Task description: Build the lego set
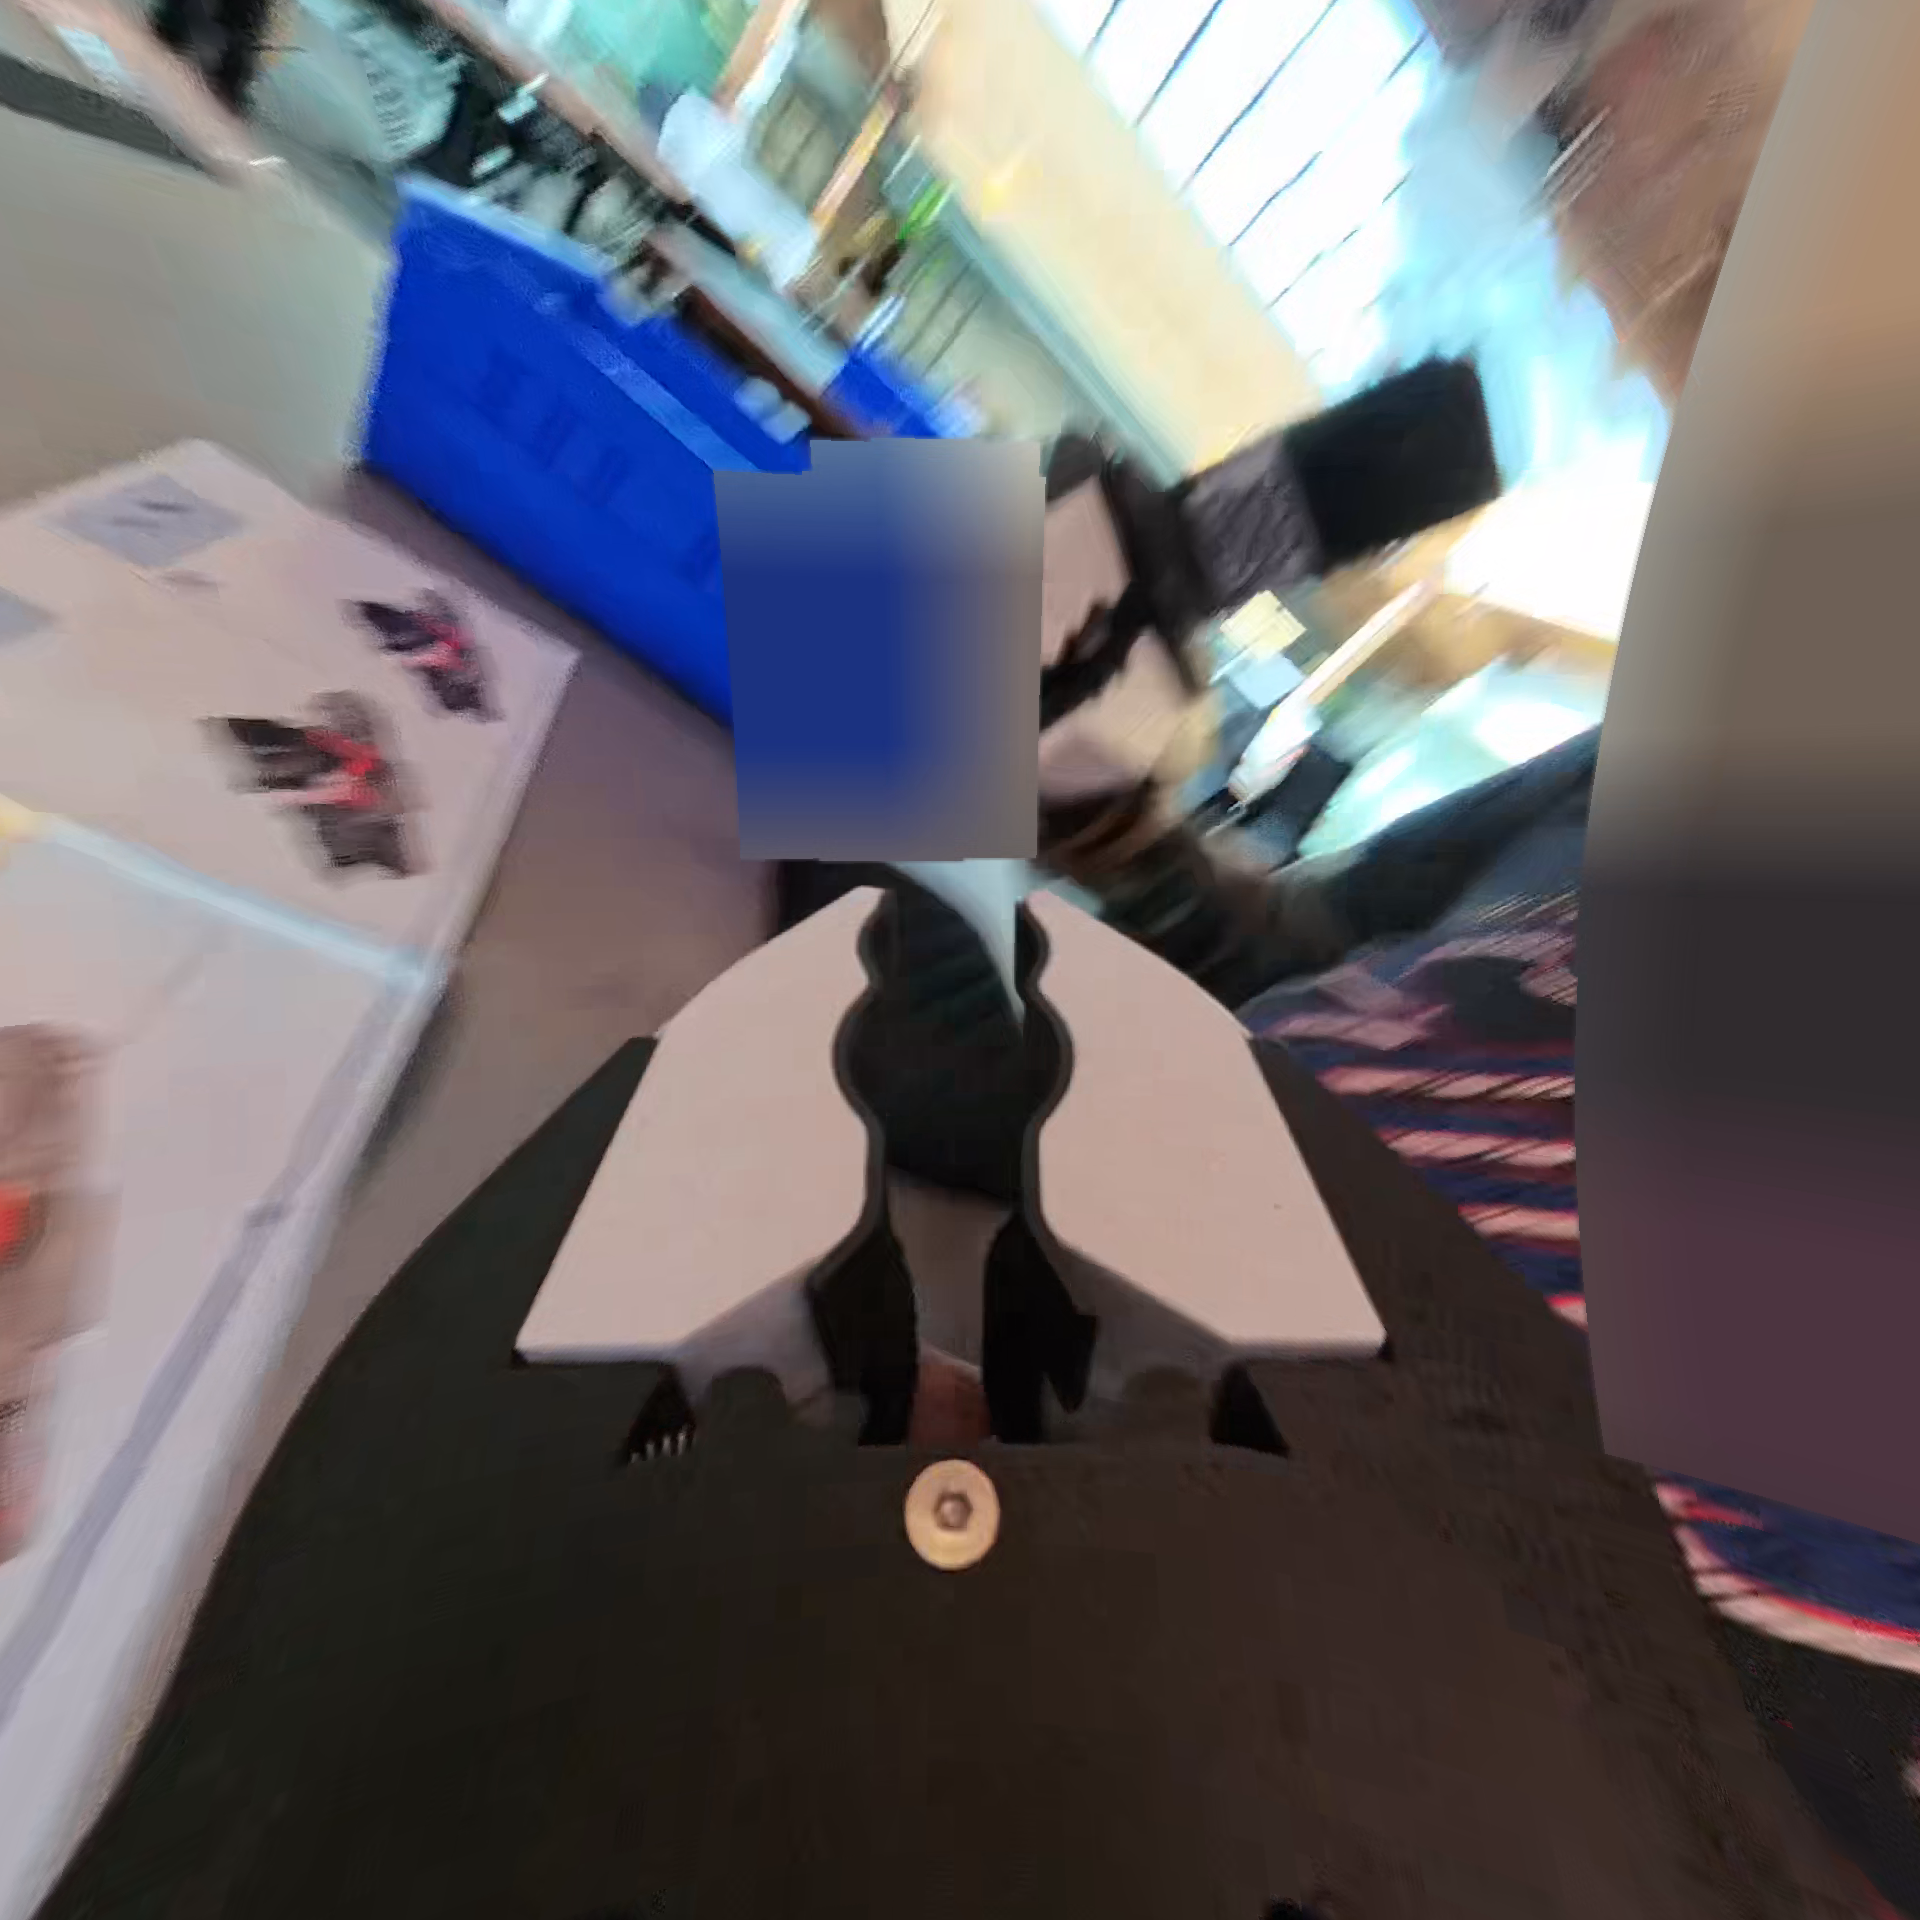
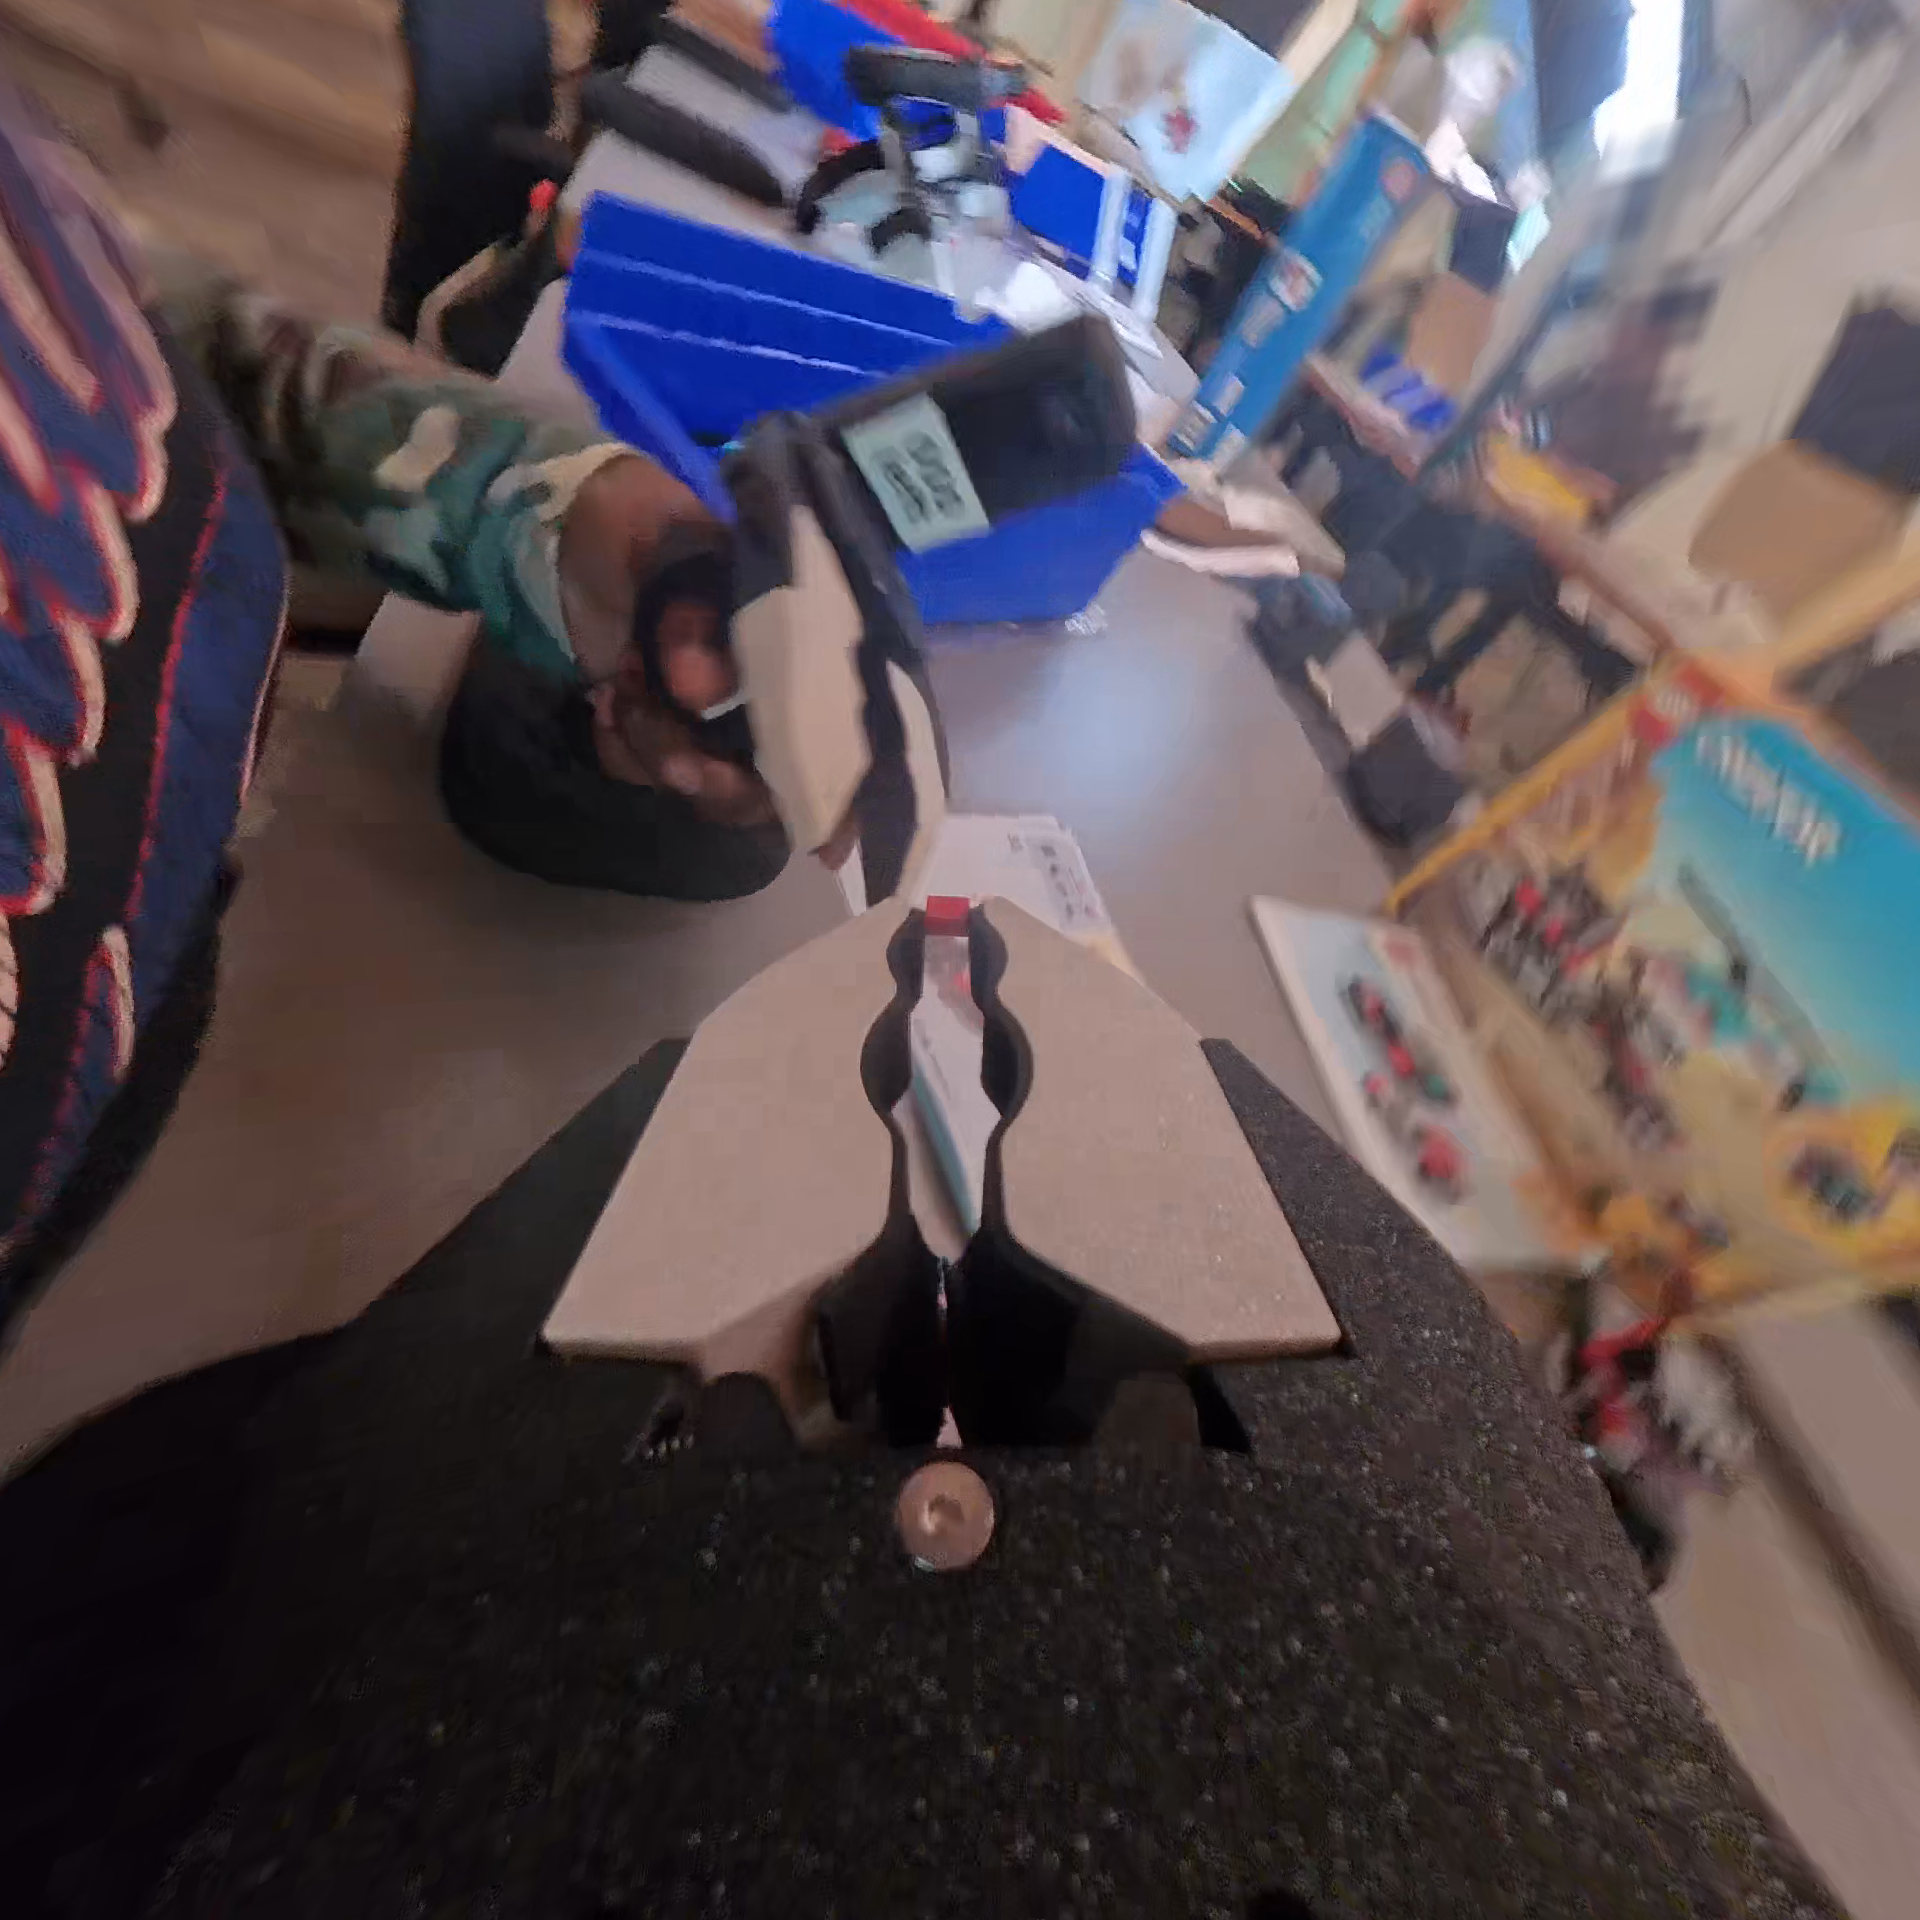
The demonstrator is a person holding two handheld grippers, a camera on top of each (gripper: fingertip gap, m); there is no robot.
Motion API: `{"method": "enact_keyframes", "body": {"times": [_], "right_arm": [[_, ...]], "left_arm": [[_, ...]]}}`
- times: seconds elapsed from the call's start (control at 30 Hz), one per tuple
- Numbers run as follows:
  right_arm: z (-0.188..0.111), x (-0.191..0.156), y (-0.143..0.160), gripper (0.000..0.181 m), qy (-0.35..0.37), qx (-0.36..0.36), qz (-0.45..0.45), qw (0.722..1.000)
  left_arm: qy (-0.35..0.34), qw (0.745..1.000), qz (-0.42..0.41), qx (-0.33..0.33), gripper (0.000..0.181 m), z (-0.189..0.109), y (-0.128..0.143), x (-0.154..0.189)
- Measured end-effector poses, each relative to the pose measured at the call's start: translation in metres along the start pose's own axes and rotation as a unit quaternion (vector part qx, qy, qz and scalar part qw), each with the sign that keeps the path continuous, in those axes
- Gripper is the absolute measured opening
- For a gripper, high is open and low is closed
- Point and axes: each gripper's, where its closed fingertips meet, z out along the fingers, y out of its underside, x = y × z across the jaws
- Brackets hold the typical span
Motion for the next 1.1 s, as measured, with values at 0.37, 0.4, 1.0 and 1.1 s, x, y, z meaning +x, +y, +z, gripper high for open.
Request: {"method": "enact_keyframes", "body": {"times": [0.37,0.4,1.0,1.1], "right_arm": [[0.007,-0.054,0.090,0.008,-0.027,-0.182,0.371,0.910],[0.009,-0.057,0.095,0.008,-0.034,-0.202,0.366,0.908],[0.011,-0.058,0.096,0.008,-0.082,-0.211,0.240,0.944],[0.015,-0.057,0.098,0.008,-0.109,-0.225,0.158,0.955]], "left_arm": [[-0.213,0.895,0.200,-0.336,0.034,0.006,0.074,-0.075],[-0.214,0.893,0.190,-0.347,0.034,0.005,0.077,-0.078],[-0.189,0.919,0.126,-0.323,0.027,0.010,0.089,-0.060],[-0.204,0.913,0.139,-0.325,0.028,0.002,0.086,-0.067]]}}
